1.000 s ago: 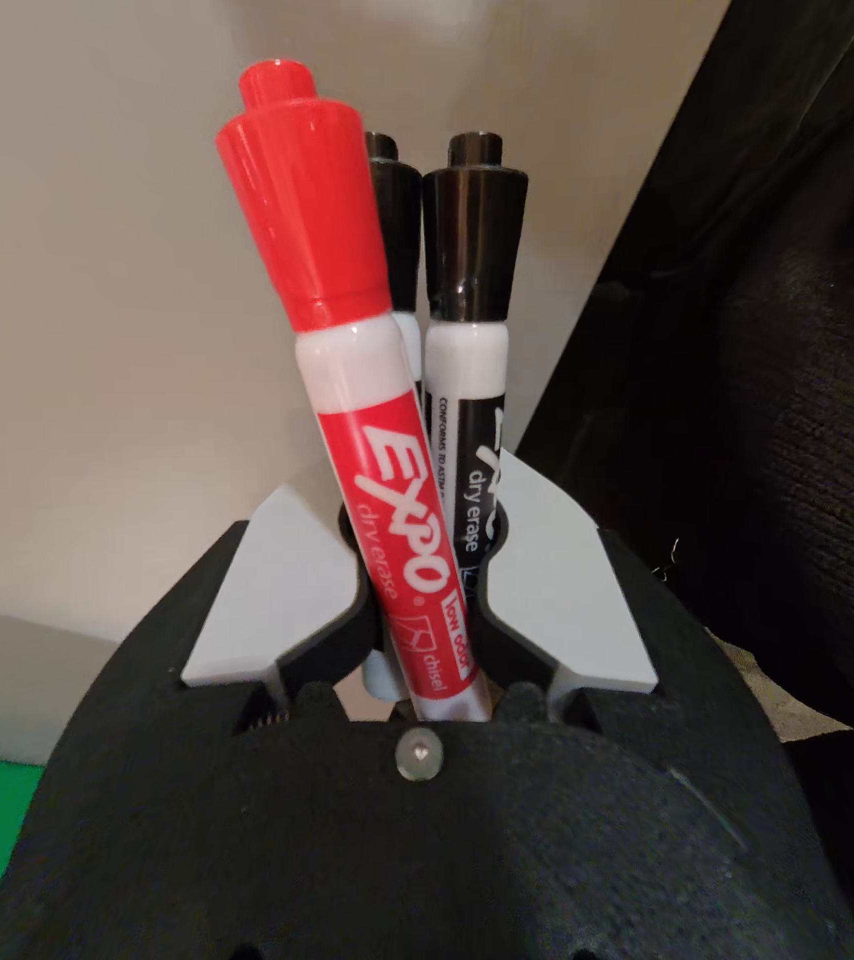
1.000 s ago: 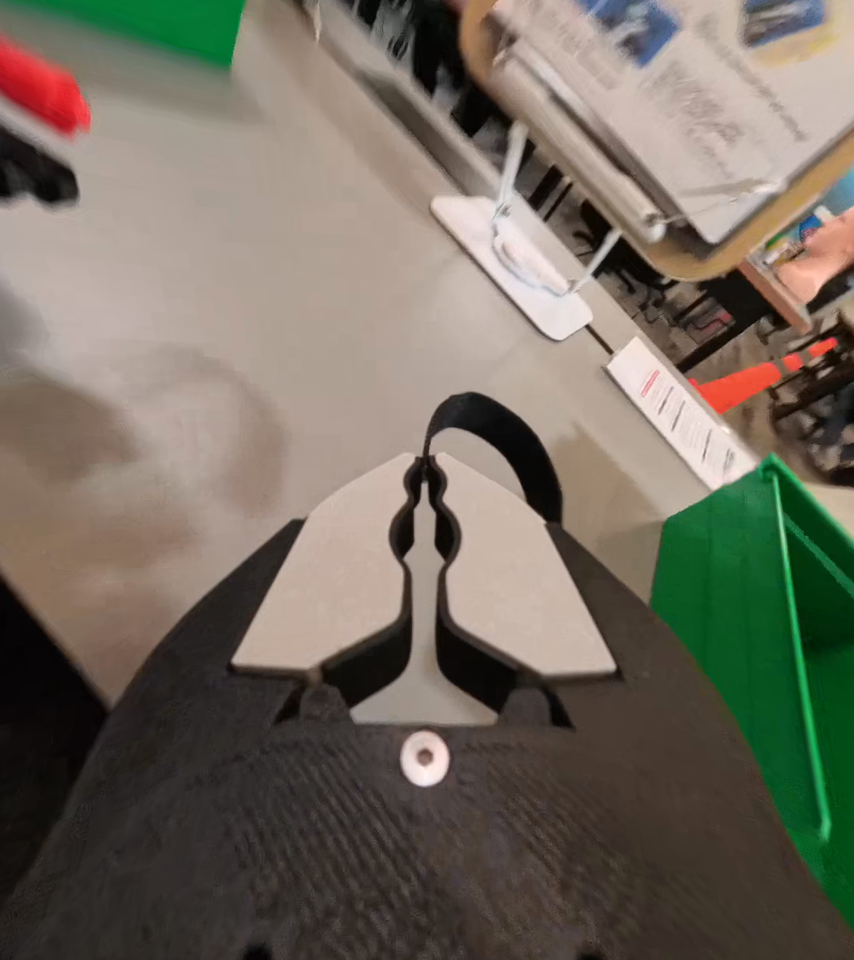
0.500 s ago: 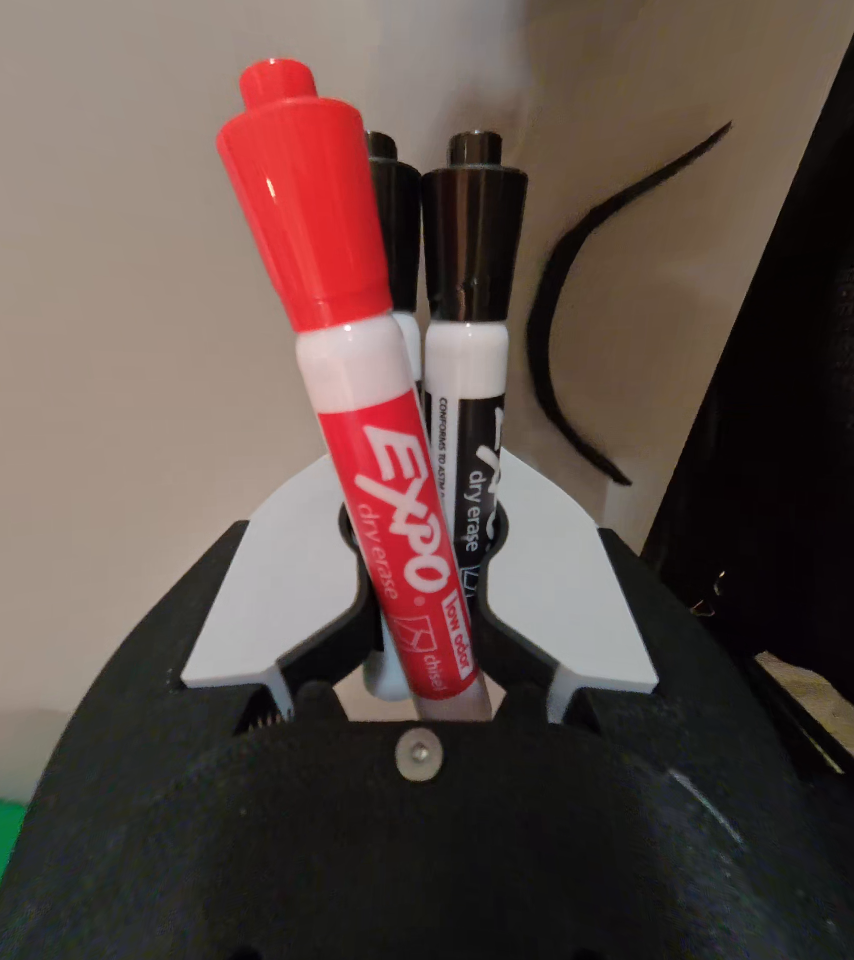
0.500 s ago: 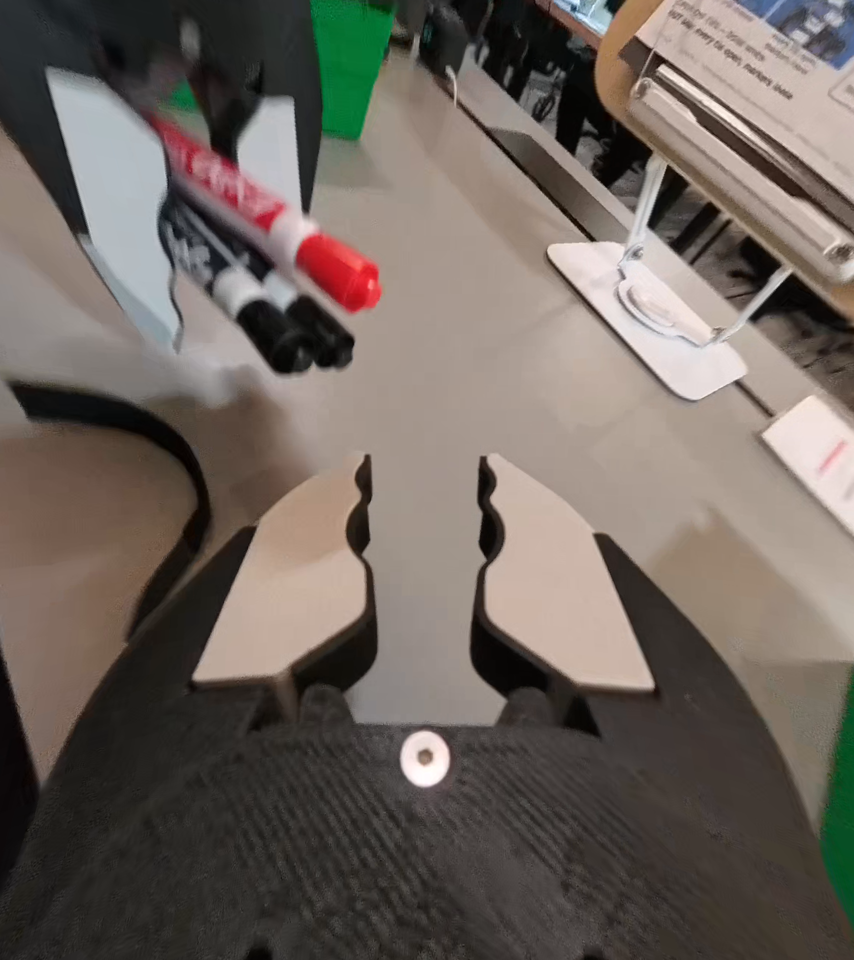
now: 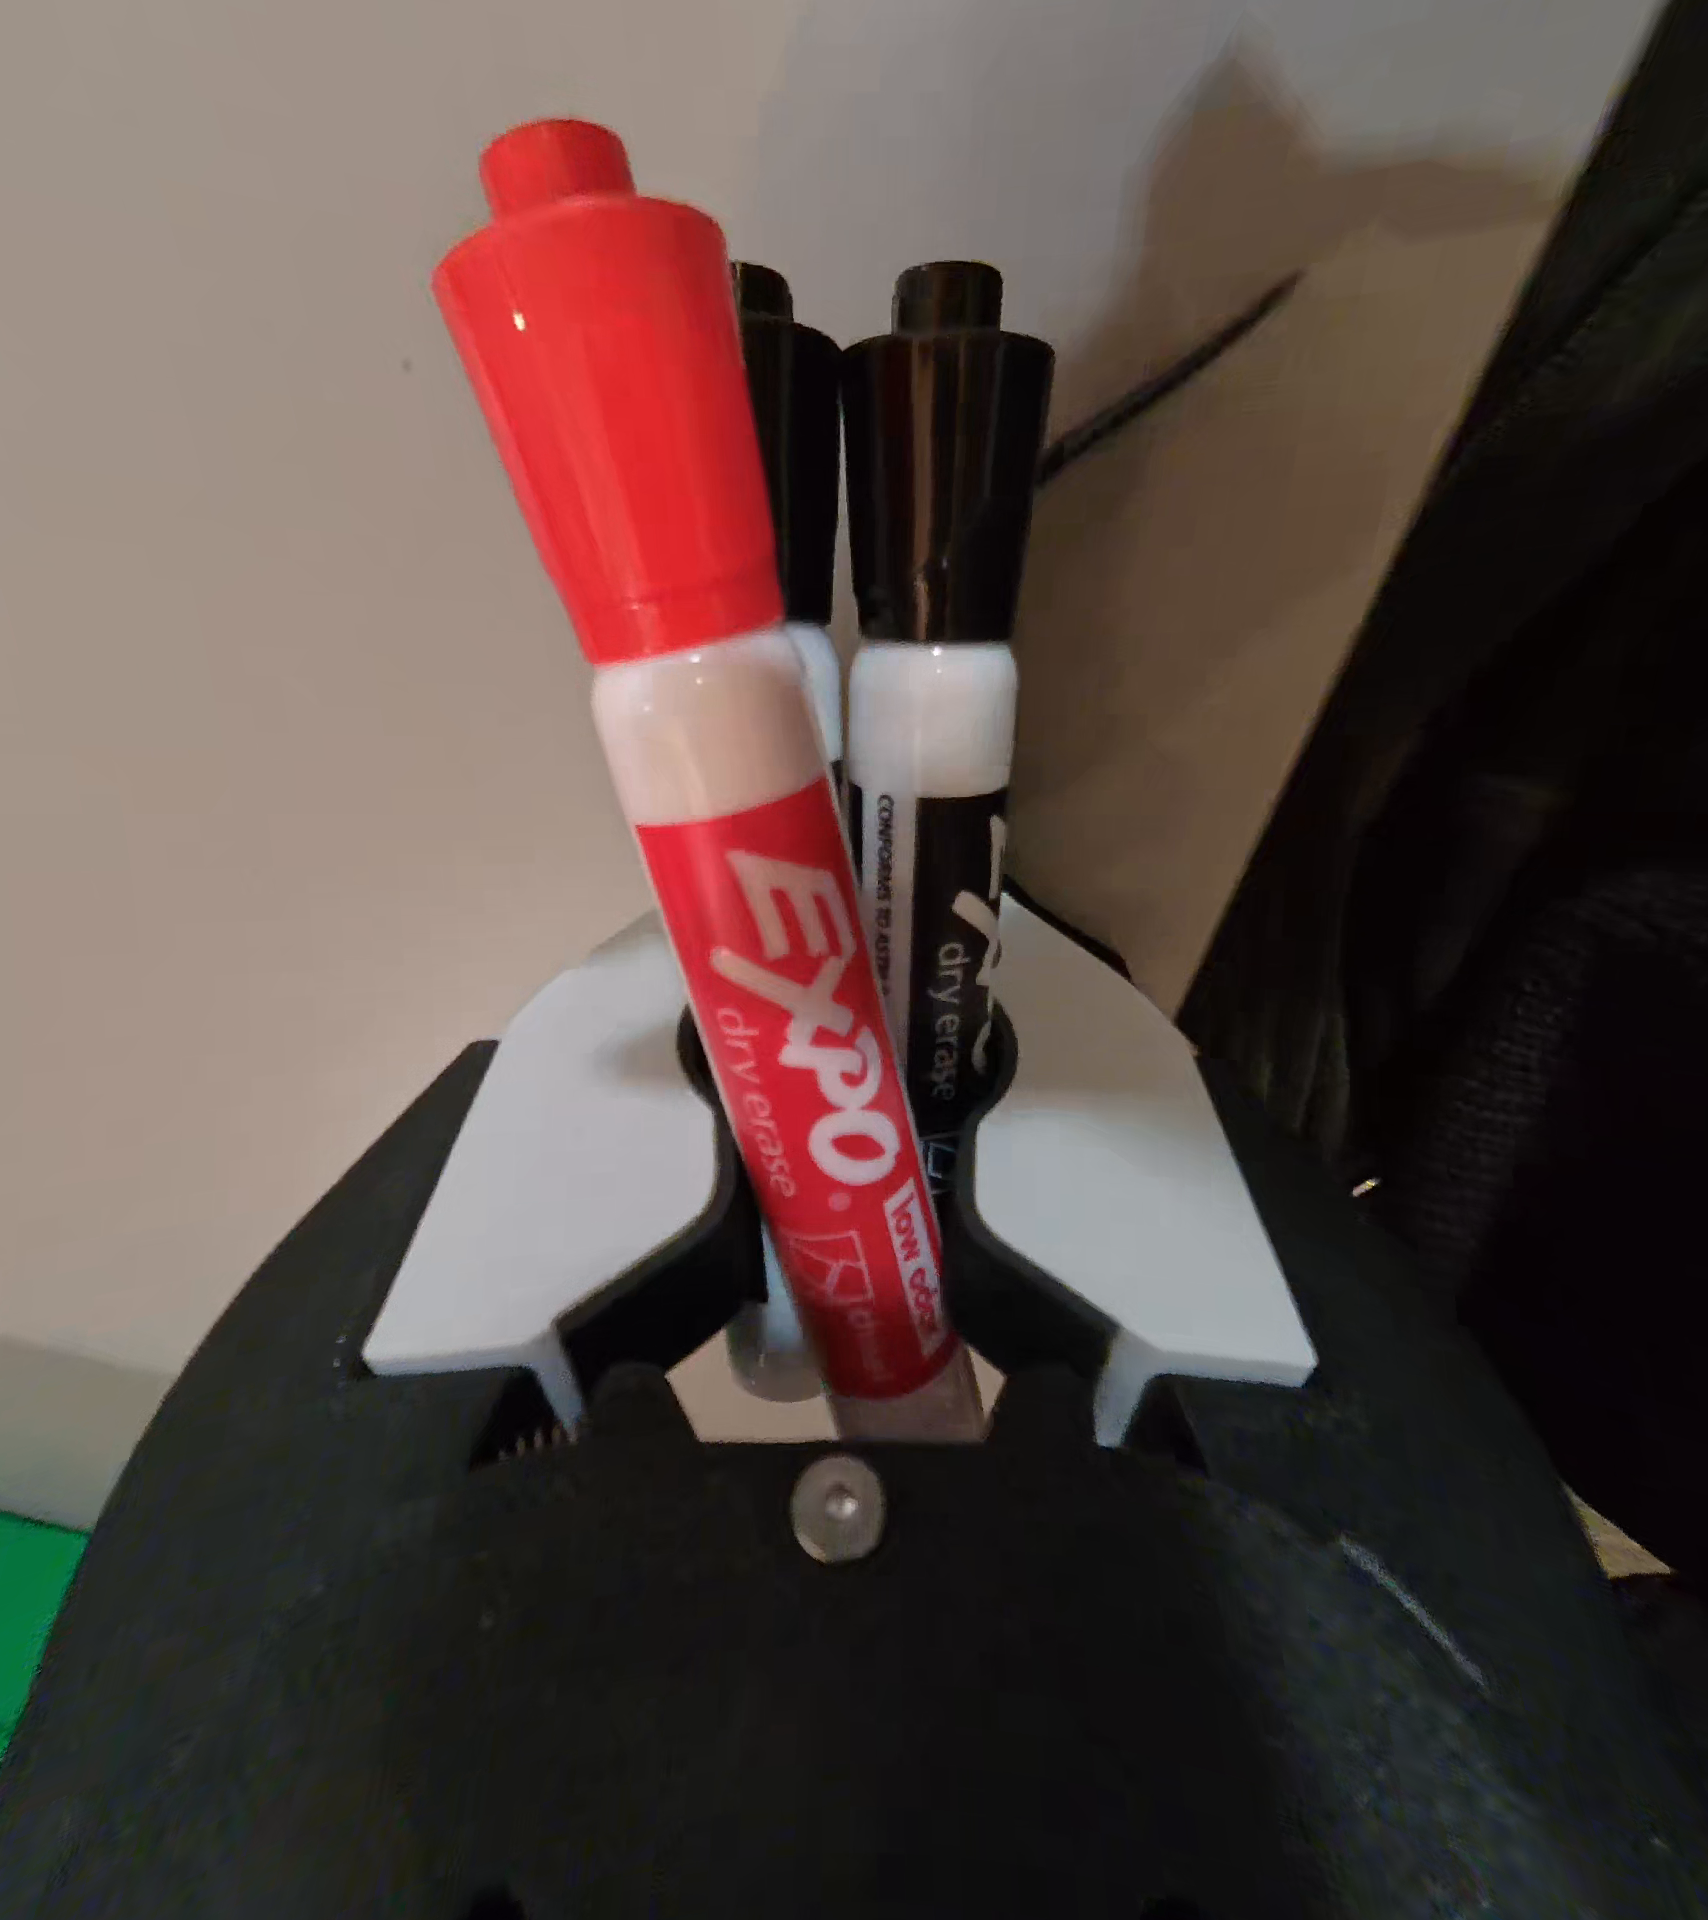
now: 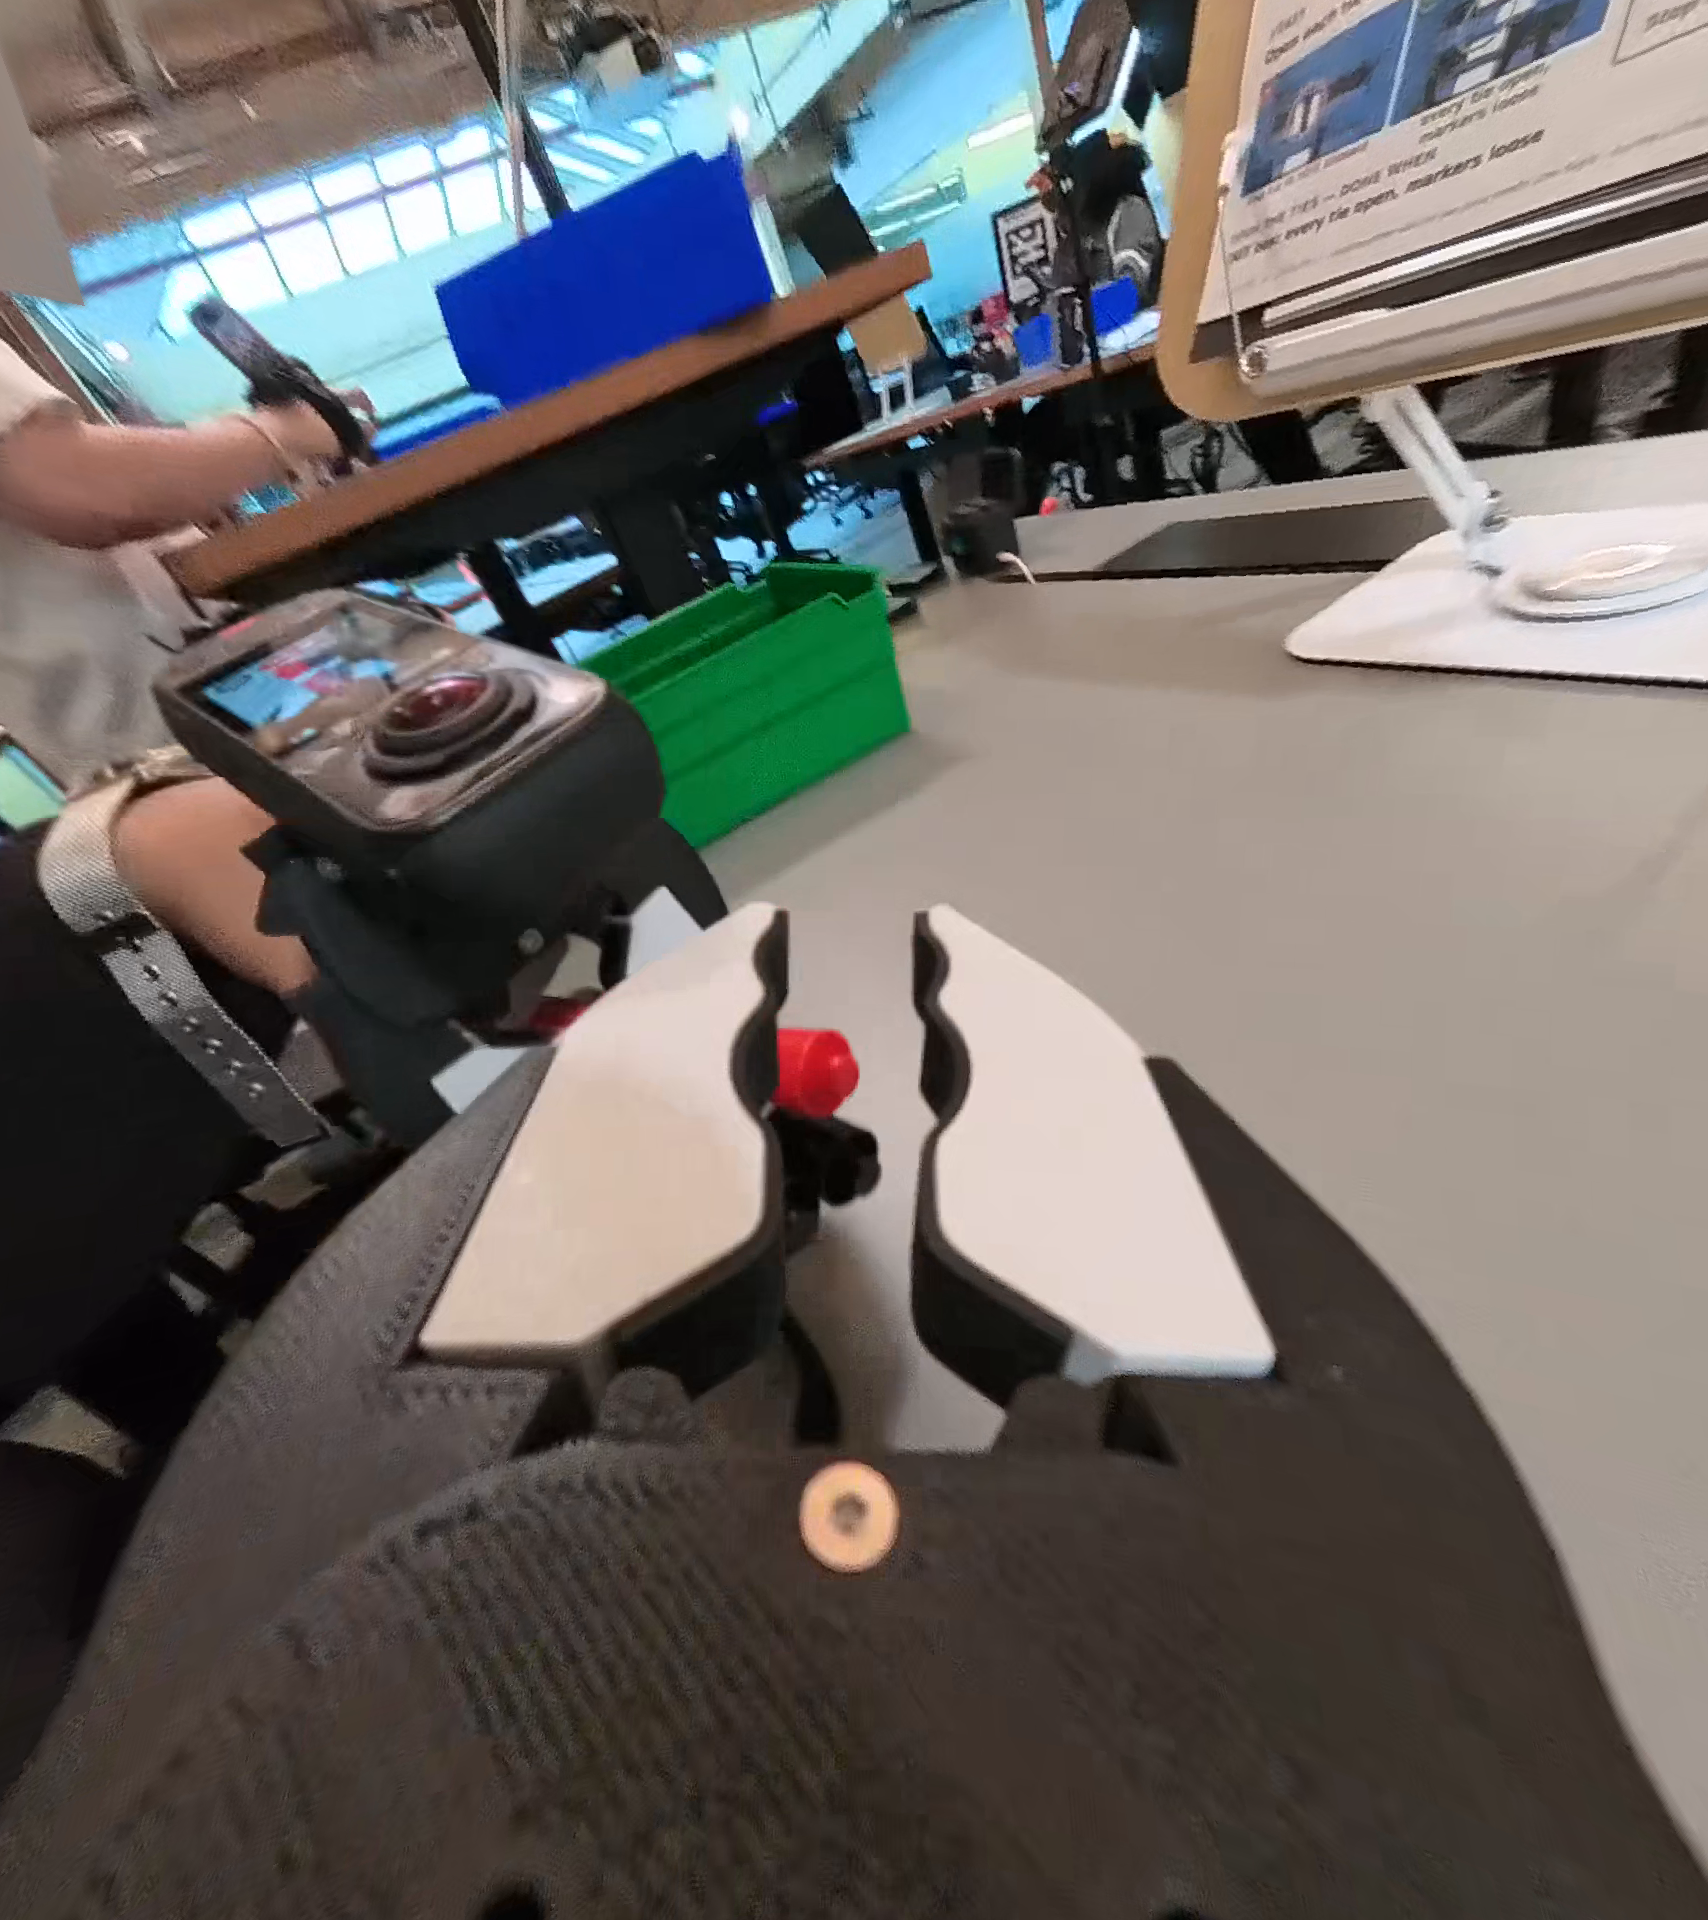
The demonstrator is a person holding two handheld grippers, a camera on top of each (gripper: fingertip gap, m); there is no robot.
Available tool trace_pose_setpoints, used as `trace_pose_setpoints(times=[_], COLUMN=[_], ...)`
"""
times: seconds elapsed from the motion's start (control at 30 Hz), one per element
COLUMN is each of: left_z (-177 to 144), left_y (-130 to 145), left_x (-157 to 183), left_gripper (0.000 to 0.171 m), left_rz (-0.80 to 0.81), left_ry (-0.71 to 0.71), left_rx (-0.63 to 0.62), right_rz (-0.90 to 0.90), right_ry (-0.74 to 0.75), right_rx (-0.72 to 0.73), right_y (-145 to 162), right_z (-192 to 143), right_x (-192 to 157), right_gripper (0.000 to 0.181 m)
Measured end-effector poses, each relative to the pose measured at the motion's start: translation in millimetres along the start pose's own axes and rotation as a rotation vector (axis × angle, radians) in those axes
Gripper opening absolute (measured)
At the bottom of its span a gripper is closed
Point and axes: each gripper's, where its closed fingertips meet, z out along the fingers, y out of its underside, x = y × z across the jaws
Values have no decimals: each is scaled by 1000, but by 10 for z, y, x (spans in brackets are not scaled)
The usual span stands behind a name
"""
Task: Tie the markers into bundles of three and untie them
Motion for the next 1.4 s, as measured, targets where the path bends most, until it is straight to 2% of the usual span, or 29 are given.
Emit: trace_pose_setpoints(times=[0.1, 0.23, 0.43, 0.6, 0.83, 1.13, 1.4], left_z=[-106, -66, 6, 14, 5, 2, -17], left_y=[-66, -7, 44, 24, 17, 36, 48], left_x=[94, 154, 95, 159, 134, 109, 87], left_gripper=[43, 43, 43, 43, 44, 44, 44], left_rz=[46, 80, 65, 79, 67, 57, 63], left_ry=[9, 26, 39, 58, 65, 66, 41], left_rx=[21, 24, 22, 47, 68, 75, 70], right_rz=[-71, -155, 29, -49, -92, -94, -94], right_ry=[-33, -101, -296, -250, -293, -308, -326], right_rx=[-81, -175, -155, -183, -229, -240, -240], right_y=[75, 196, 172, 247, 338, 353, 356], right_z=[-42, -138, -82, -83, -70, -78, -87], right_x=[-132, -176, -286, -277, -362, -372, -404], right_gripper=[23, 15, 18, 20, 17, 11, 14])
